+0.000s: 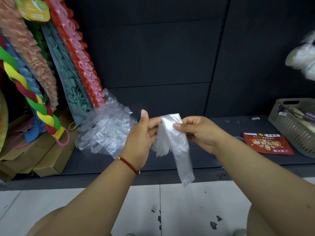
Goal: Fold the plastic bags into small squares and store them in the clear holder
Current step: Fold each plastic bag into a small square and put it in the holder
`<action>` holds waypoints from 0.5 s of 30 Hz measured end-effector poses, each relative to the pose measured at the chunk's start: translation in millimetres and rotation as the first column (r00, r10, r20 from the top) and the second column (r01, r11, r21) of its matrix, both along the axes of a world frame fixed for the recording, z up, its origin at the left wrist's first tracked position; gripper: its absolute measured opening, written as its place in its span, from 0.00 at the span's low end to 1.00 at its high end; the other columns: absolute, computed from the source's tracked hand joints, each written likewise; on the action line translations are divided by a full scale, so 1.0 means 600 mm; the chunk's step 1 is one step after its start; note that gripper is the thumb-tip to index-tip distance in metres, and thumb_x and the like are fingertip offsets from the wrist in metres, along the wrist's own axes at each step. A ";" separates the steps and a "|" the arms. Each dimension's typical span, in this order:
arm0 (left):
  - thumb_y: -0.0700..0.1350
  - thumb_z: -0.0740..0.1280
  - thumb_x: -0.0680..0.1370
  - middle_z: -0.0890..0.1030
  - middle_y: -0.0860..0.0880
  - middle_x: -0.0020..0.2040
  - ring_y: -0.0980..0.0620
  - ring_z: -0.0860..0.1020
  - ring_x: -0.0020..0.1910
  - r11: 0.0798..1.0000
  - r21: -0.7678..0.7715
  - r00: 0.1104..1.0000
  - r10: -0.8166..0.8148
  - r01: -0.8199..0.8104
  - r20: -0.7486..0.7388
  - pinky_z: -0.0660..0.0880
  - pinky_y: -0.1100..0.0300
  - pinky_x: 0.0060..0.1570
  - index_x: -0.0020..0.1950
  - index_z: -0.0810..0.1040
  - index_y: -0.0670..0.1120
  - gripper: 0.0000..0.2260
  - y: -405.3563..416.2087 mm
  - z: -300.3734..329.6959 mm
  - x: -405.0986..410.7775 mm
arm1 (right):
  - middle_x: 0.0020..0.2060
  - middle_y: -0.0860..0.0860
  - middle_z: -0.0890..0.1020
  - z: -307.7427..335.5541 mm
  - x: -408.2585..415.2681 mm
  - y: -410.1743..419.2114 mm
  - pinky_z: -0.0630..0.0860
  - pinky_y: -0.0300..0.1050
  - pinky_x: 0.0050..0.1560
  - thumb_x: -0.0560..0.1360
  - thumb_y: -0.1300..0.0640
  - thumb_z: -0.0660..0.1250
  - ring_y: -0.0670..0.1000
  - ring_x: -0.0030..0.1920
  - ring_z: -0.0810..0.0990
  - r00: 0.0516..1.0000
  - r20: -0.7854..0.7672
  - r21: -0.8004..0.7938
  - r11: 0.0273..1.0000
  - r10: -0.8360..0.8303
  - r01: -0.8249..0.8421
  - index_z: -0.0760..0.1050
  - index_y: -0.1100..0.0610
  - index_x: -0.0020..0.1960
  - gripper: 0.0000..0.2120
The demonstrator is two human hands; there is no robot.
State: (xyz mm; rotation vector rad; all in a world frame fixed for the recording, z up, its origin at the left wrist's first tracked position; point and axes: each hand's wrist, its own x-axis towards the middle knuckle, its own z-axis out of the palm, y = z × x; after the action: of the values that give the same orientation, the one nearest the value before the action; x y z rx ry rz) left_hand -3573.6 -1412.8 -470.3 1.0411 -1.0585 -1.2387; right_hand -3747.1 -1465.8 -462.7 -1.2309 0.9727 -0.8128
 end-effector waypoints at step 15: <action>0.32 0.63 0.78 0.85 0.39 0.46 0.45 0.84 0.45 0.991 0.094 0.932 0.123 -0.096 -0.341 0.82 0.52 0.48 0.54 0.80 0.35 0.08 0.004 0.003 -0.023 | 0.39 0.56 0.84 -0.014 0.030 0.008 0.79 0.44 0.52 0.73 0.63 0.71 0.52 0.42 0.82 0.994 0.105 0.070 0.998 -0.016 0.009 0.76 0.61 0.37 0.07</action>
State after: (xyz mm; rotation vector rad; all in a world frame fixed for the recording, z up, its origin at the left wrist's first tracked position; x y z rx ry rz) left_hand -3587.3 -1410.6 -468.6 0.8842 -0.6767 -1.3211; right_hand -3728.9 -1461.0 -471.4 -1.1125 0.9159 -0.8388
